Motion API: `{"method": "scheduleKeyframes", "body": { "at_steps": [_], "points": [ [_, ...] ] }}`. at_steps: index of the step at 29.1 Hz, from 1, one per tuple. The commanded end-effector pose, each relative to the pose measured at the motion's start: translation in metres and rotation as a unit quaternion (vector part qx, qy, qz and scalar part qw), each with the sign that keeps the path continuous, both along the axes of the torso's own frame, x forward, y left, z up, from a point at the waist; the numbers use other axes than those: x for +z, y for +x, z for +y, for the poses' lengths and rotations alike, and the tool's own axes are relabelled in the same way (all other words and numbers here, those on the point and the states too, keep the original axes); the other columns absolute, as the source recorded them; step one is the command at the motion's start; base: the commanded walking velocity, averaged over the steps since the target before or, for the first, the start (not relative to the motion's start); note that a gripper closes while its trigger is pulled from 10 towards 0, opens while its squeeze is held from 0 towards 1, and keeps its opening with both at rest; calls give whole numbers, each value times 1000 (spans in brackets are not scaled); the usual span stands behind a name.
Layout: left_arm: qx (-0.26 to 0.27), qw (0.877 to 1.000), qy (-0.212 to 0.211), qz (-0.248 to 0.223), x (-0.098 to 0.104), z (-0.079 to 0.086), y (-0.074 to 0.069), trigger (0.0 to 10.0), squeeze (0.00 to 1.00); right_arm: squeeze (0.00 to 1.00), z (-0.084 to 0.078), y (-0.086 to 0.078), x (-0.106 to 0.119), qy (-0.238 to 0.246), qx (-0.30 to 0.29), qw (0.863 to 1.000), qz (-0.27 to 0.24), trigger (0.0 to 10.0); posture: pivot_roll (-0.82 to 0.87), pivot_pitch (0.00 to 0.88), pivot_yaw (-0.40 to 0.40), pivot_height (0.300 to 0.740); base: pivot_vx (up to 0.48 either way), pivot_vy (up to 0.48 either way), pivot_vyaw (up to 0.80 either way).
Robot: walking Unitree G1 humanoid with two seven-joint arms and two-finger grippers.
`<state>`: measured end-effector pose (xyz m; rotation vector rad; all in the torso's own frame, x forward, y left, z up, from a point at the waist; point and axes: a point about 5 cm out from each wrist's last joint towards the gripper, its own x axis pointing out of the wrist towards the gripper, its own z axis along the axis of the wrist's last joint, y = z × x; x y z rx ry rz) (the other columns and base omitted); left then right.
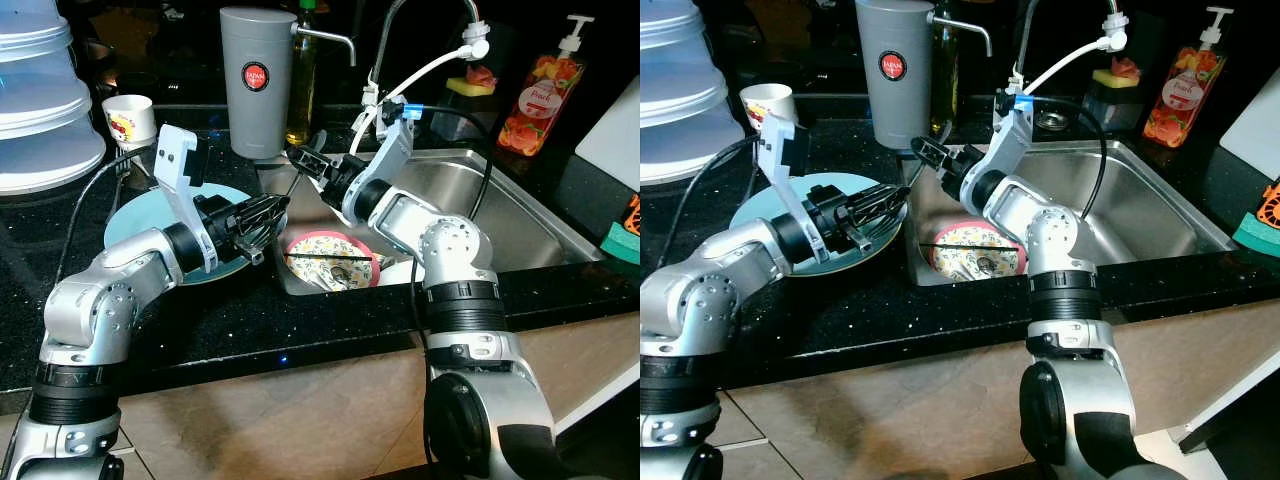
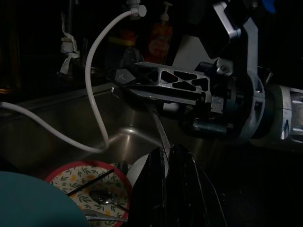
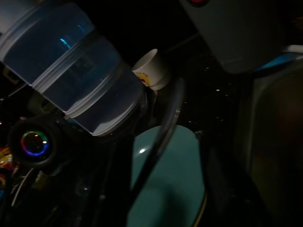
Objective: Kitchen organization
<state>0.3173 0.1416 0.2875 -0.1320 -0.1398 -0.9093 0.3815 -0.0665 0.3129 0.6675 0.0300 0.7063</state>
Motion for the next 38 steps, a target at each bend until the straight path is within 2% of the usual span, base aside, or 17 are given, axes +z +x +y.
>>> {"method": "scheduleKeyframes", "body": {
  "at_steps": [1,15,23,26,28,29,30,31,32,33,34,37,38],
  "points": [
    [2,1000,8,-12,2,2,-1,0,0,0,-5,1,-1,1,-9,1000,11,0,-27,91,-46,740,0,0,0],
    [5,1000,14,-10,1,2,0,0,0,0,-8,3,2,16,-12,1000,13,0,-28,93,-42,740,0,0,0],
    [17,1000,11,-14,2,3,3,0,0,0,-17,6,2,11,-32,999,9,0,-30,94,-41,740,0,0,0],
    [19,1000,14,-14,1,3,3,0,0,0,-20,8,2,-4,-44,999,1,0,-30,94,-42,740,0,0,0],
    [56,998,30,-25,0,6,8,0,0,0,-22,10,-1,-45,-70,996,-14,0,-30,94,-43,740,0,0,0],
    [123,990,65,-25,-4,12,18,10000,0,0,-23,11,-4,-65,-79,995,-17,10000,-29,93,-43,740,0,0,0],
    [169,981,91,-27,-6,17,24,10000,0,0,-23,11,-6,-76,-84,993,-19,10000,-29,93,-43,740,0,0,0],
    [226,967,117,-22,-10,25,31,10000,0,0,-23,11,-8,-87,-85,992,-20,10000,-29,93,-43,740,0,0,0],
    [259,957,131,-19,-12,31,35,10000,0,0,-22,11,-10,-93,-85,992,-20,10000,-29,93,-43,740,0,0,0],
    [306,940,150,-22,-13,41,38,10000,0,0,-21,10,-13,-97,-81,992,-19,10000,-30,88,-43,740,0,0,0],
    [325,936,133,-16,-11,47,38,10000,1000,0,-20,10,-14,-99,-77,992,-18,10000,-30,88,-43,740,0,0,0],
    [342,933,110,-7,-9,53,37,10000,1000,0,-19,9,-16,-103,-74,992,-17,10000,-31,85,-42,740,0,0,0],
    [367,926,87,4,-7,62,36,10000,1000,0,-19,8,-19,-110,-71,991,-17,10000,-32,84,-40,740,0,0,0]
  ]
}}
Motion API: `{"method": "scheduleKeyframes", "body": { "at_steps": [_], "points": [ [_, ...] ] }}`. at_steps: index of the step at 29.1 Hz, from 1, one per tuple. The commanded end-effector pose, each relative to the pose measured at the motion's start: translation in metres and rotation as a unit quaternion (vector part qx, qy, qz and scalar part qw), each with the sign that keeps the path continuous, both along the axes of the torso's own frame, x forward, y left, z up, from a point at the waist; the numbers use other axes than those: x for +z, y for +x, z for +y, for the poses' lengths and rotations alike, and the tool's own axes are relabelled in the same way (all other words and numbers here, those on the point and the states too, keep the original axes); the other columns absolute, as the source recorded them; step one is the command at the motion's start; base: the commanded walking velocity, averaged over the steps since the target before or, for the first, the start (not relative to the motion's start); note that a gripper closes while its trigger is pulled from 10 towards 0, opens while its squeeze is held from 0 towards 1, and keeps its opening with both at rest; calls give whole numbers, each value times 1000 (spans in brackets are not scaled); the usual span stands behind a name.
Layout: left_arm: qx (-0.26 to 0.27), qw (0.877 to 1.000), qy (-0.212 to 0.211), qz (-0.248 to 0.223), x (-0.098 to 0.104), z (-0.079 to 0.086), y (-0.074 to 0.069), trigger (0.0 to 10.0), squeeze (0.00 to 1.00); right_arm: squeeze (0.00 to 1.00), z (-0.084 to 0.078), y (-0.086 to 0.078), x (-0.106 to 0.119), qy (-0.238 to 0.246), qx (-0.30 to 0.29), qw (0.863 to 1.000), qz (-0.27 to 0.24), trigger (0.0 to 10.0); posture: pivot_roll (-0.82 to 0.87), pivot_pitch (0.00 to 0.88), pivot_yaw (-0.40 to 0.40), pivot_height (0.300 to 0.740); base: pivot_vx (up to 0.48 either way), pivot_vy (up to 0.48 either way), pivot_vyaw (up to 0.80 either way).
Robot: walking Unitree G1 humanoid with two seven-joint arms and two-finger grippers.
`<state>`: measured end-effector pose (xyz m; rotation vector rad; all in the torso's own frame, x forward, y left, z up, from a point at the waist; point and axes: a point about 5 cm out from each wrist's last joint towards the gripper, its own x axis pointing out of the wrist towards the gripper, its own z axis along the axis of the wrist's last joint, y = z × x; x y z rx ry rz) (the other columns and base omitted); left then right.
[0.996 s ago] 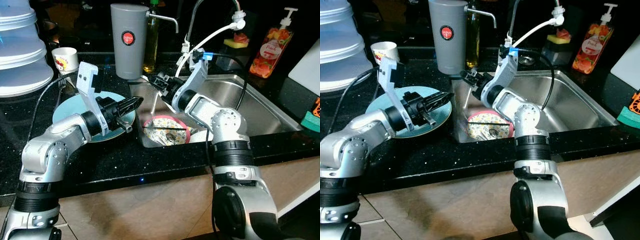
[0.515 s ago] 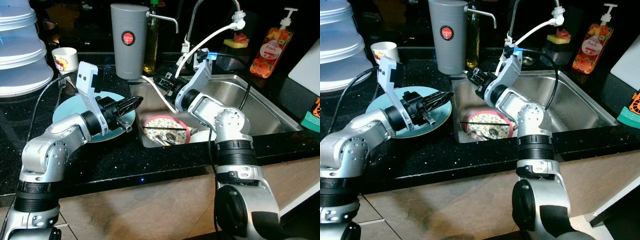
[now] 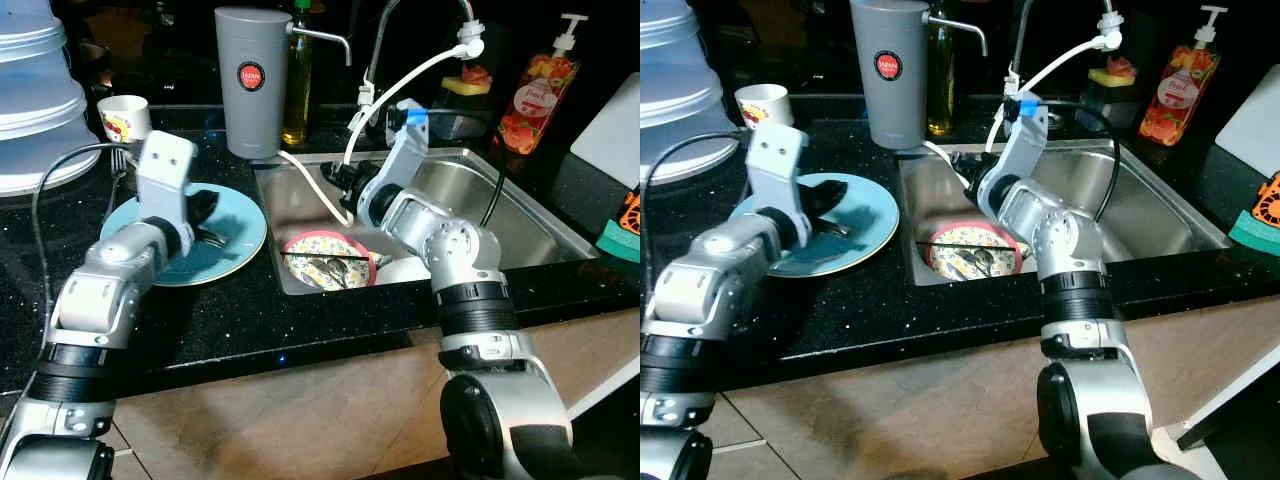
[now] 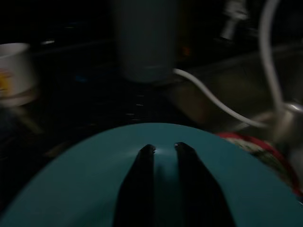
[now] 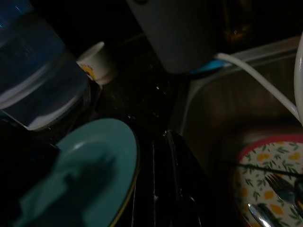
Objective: Kitchen organization
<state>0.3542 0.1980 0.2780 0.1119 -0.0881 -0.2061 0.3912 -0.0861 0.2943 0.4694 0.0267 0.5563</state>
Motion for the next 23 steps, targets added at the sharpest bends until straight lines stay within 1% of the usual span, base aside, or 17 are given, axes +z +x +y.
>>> {"method": "scheduleKeyframes", "body": {
  "at_steps": [1,3,4,5,6,7,8,9,10,12,16,19,22,23],
  "points": [
    [18,1000,-14,0,2,5,-1,10000,1000,0,1,-2,0,-14,5,1000,-5,10000,-32,84,-40,740,0,0,0],
    [50,999,-19,5,1,16,-5,10000,1000,0,1,-3,-4,-23,9,1000,-5,10000,-32,83,-41,740,0,0,0],
    [50,999,-19,5,1,16,-5,10000,1000,0,1,-3,-4,-23,9,1000,-5,10000,-32,83,-41,740,0,0,0],
    [63,998,-24,10,-1,20,-6,10000,1000,0,2,-4,-5,-26,12,1000,-6,10000,-32,83,-41,740,0,0,0],
    [76,997,-17,22,-3,25,-9,10000,824,0,3,-5,-7,-31,17,999,-4,10000,-32,83,-41,740,0,0,0],
    [76,997,-17,22,-3,25,-9,10000,824,0,3,-5,-7,-31,17,999,-4,10000,-32,83,-41,740,0,0,0],
    [86,996,-12,30,-5,29,-10,10000,824,0,4,-5,-9,-34,21,999,-4,10000,-32,83,-41,740,0,0,0],
    [101,994,-7,43,-7,35,-13,10000,0,0,5,-6,-11,-38,25,999,-3,10000,-23,88,-45,740,0,0,0],
    [127,990,-3,58,-10,44,-16,10000,0,0,7,-7,-14,-41,29,999,0,10000,-16,87,-49,740,0,0,0],
    [156,985,-3,76,-13,56,-19,10000,0,0,8,-7,-17,-42,32,999,3,10000,-16,87,-49,740,0,0,0],
    [175,980,1,99,-19,68,-22,10000,0,0,11,-8,-19,-44,35,998,5,10000,-13,81,-52,740,0,0,0],
    [174,976,33,125,-28,73,-25,10000,0,0,13,-8,-19,-45,38,998,3,10000,-11,79,-51,740,0,0,0],
    [160,978,9,135,-33,72,-24,10000,0,0,12,-8,-18,-45,38,998,0,10000,-12,78,-50,740,0,0,0],
    [160,978,9,135,-33,72,-24,10000,0,0,12,-8,-18,-45,38,998,0,10000,-12,78,-50,740,0,0,0]
  ]
}}
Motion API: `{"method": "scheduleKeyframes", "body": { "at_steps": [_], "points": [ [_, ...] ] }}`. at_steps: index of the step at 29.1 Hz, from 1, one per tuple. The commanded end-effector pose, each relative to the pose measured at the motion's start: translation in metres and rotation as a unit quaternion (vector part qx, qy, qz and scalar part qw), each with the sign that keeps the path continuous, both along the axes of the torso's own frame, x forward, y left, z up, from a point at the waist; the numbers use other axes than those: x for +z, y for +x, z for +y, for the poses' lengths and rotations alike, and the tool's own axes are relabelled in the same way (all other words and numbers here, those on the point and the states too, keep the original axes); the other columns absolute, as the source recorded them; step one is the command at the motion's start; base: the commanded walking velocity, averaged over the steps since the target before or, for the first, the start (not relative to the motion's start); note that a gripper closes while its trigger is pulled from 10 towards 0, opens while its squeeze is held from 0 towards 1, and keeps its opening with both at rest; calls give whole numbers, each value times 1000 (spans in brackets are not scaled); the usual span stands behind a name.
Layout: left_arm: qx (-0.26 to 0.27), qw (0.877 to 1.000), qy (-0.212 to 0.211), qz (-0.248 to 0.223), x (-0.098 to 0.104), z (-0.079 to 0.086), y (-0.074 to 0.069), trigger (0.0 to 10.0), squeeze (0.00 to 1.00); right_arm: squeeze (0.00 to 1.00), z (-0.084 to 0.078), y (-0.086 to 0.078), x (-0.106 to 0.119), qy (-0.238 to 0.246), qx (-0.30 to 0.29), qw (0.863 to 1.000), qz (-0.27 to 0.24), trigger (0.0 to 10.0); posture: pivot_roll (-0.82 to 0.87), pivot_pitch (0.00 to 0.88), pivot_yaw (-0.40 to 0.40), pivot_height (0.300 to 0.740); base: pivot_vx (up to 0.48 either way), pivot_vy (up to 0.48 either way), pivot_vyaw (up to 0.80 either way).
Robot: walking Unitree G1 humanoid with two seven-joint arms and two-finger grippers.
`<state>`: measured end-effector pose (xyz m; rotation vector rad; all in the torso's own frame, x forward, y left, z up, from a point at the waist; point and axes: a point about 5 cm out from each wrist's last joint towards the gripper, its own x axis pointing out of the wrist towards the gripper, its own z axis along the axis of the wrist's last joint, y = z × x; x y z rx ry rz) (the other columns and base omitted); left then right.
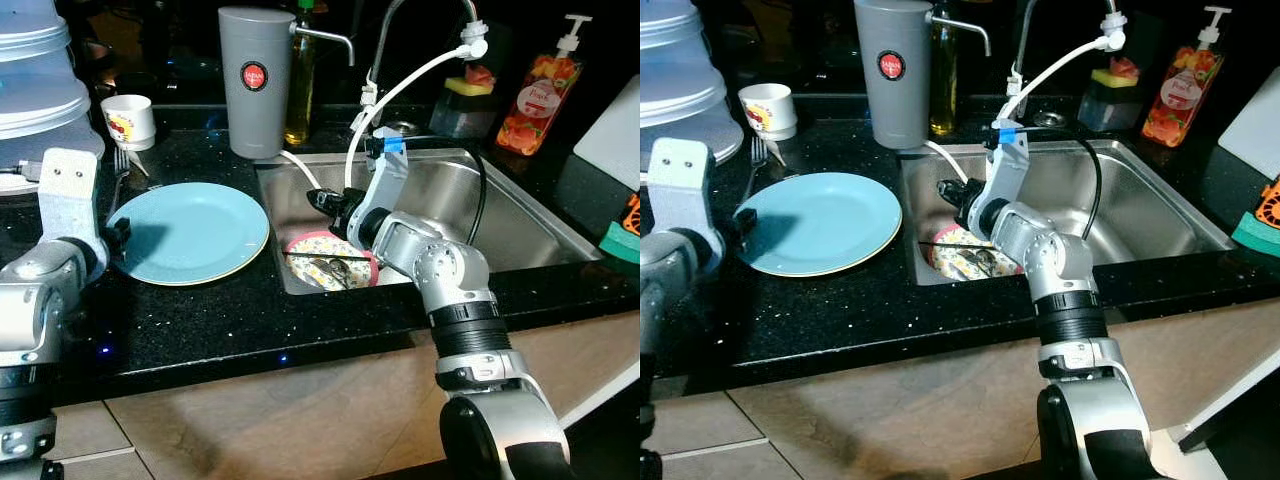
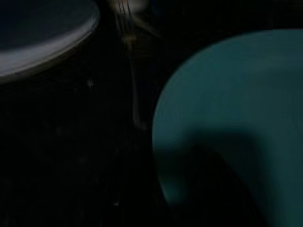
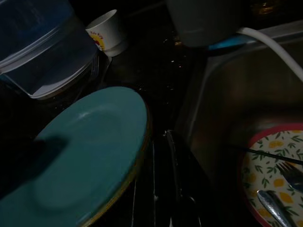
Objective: Kitchen organization
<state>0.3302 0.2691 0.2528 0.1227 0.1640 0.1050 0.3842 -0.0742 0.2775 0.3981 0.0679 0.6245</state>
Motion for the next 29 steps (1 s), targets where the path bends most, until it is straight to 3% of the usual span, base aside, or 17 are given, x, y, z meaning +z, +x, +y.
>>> {"method": "scheduleKeyframes", "body": {
  "at_steps": [1,4,5,6,7,8,9,10,11,17,25,27,29],
  "points": [
    [-2,1000,-11,19,-8,1,-1,10000,0,0,0,-1,-1,-8,1,1000,-2,10000,-12,78,-50,740,0,0,0],
    [2,997,-71,39,-15,0,1,9725,0,0,-2,-1,0,-8,0,1000,-3,10000,-14,84,-49,740,0,0,0],
    [4,995,-87,47,-18,0,2,4627,0,0,-2,-1,0,-9,0,1000,-3,10000,-14,84,-49,740,0,0,0],
    [4,995,-87,47,-18,0,2,4627,0,0,-2,-1,0,-9,0,1000,-3,10000,-14,84,-49,740,0,0,0],
    [4,994,-99,52,-20,0,2,3647,0,0,-2,-1,0,-9,-1,1000,-3,10000,-13,90,-49,740,0,0,0],
    [3,993,-103,55,-21,0,2,3647,0,0,-2,-1,0,-9,-1,1000,-3,10000,-13,90,-49,740,0,0,0],
    [2,992,-113,59,-22,0,2,1843,0,0,-2,-1,0,-9,-1,1000,-3,10000,-13,90,-49,740,0,0,0],
    [0,991,-119,61,-23,-1,3,1843,0,0,-2,-1,0,-9,-1,1000,-3,10000,-13,90,-49,740,0,0,0],
    [-3,989,-136,61,-23,-2,3,0,0,0,-2,-1,0,-8,0,1000,-3,10000,-13,94,-49,740,0,0,0],
    [-4,984,-173,51,-20,-1,4,0,0,0,-1,-1,0,-11,6,1000,-3,10000,-14,96,-48,740,0,0,0],
    [22,990,-142,11,-7,9,4,0,0,0,0,-2,-1,-10,11,1000,-2,10000,-14,97,-47,740,0,0,0],
    [12,992,-119,-48,10,10,6,0,0,0,0,-2,0,-7,10,1000,-3,10000,-11,98,-45,740,0,0,0],
    [-30,984,-127,-124,31,3,6,0,0,0,0,-1,0,-6,10,1000,-5,10000,-11,98,-45,740,0,0,0]
  ]
}}
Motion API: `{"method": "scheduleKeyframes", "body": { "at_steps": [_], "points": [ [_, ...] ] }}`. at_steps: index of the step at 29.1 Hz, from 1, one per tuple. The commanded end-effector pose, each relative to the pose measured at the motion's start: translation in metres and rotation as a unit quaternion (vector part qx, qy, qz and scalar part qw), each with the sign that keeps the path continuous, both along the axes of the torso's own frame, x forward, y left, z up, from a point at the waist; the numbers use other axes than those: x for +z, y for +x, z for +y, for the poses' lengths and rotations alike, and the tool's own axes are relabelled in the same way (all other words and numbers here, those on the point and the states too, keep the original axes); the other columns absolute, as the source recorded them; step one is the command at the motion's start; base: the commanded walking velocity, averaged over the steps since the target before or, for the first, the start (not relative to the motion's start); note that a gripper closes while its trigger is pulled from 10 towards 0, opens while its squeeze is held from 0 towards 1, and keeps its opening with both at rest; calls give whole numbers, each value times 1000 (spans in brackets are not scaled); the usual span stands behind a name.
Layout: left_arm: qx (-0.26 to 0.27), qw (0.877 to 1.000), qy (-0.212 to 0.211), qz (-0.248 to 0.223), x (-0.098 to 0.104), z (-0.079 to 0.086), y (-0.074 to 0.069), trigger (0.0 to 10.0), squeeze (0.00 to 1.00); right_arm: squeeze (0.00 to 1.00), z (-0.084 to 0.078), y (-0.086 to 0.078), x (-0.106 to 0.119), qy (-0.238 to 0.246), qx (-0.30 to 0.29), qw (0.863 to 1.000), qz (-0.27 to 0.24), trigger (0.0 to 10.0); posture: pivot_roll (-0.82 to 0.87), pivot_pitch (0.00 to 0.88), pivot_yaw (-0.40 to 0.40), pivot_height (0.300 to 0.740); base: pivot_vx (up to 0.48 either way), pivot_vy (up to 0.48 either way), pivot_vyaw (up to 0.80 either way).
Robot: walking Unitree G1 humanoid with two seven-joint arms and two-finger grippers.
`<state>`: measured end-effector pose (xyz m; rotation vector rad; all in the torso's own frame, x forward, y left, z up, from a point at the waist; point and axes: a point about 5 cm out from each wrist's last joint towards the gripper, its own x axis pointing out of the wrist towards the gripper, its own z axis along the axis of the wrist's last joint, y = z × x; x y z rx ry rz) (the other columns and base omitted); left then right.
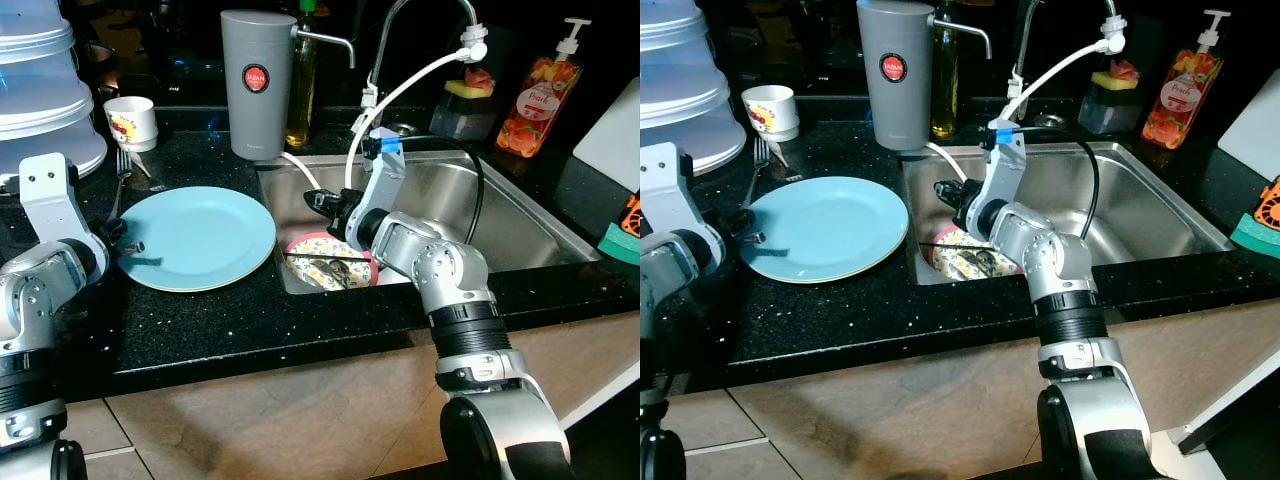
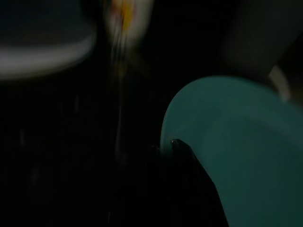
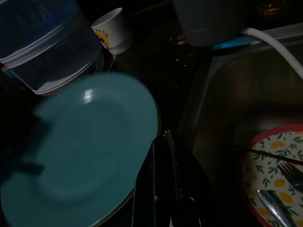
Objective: Kitchen organization
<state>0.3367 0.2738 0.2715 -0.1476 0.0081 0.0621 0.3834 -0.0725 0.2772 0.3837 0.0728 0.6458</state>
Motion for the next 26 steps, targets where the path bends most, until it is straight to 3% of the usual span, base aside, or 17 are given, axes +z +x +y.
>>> {"method": "scheduleKeyframes", "body": {
  "at_steps": [1,5,9,12,13,14,16,18,22,23,26],
  "points": [
    [-9,999,5,-42,12,-2,0,0,0,0,-1,-1,1,0,-1,1000,-3,10000,-11,98,-45,740,0,0,0],
    [-37,995,-13,-86,24,-10,-2,0,0,0,-1,-1,1,0,-2,1000,-4,10000,-10,97,-44,740,0,0,0],
    [-45,990,47,-125,32,-18,-3,0,0,0,-2,-1,1,-3,-3,1000,-6,10000,-11,97,-43,740,0,0,0],
    [-51,986,112,-111,27,-23,-1,0,0,0,-3,-1,1,-5,-4,1000,-7,10000,-12,97,-43,740,0,0,0],
    [-51,986,112,-111,27,-23,-1,0,0,0,-3,-1,1,-5,-4,1000,-7,10000,-12,97,-43,740,0,0,0],
    [-41,981,163,-93,21,-22,1,0,0,0,-2,-1,1,-7,-4,1000,-8,10000,-13,96,-42,740,0,0,0],
    [-36,979,184,-86,19,-22,1,0,0,0,-2,-1,1,-7,-4,1000,-8,10000,-13,96,-42,740,0,0,0],
    [-23,969,236,-75,15,-20,1,0,0,0,-2,-1,1,-8,-3,1000,-9,10000,-14,97,-42,740,0,0,0],
    [-17,962,264,-71,13,-20,2,0,0,0,-2,-1,1,-8,-3,1000,-9,10000,-14,97,-42,740,0,0,0],
    [-7,953,295,-65,10,-18,3,0,0,0,-2,-1,1,-9,-2,1000,-10,10000,-14,97,-42,740,0,0,0],
    [0,953,297,-66,10,-17,3,0,0,0,-2,-1,1,-9,-2,1000,-9,10000,-14,97,-43,740,0,0,0]
  ]
}}
